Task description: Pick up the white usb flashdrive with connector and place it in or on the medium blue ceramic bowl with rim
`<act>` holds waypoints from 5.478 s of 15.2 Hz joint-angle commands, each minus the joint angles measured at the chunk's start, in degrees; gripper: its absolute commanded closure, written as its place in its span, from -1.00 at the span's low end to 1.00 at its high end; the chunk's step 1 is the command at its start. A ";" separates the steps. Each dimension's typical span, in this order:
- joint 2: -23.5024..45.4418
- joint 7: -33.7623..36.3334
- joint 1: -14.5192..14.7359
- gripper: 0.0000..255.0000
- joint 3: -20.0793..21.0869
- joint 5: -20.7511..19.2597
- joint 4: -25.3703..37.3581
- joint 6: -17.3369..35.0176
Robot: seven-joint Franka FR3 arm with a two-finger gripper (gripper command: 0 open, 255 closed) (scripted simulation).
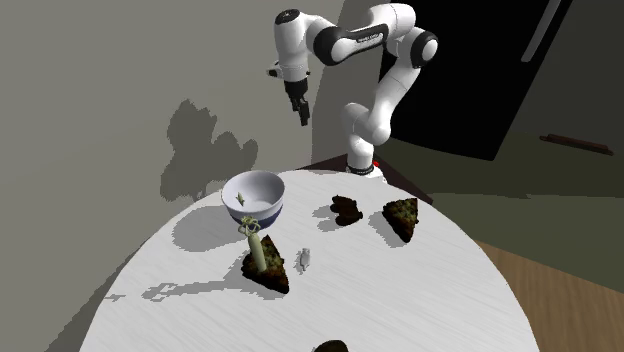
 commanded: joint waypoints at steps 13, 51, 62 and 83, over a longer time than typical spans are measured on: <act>10.23 16.45 4.06 -1.00 11.80 10.77 -1.41 13.82; 59.22 53.92 11.70 -1.00 28.36 -1.27 26.03 39.81; 59.22 53.92 11.70 1.00 28.36 -1.26 26.04 39.79; 54.14 51.93 10.95 1.00 29.36 2.03 34.84 26.63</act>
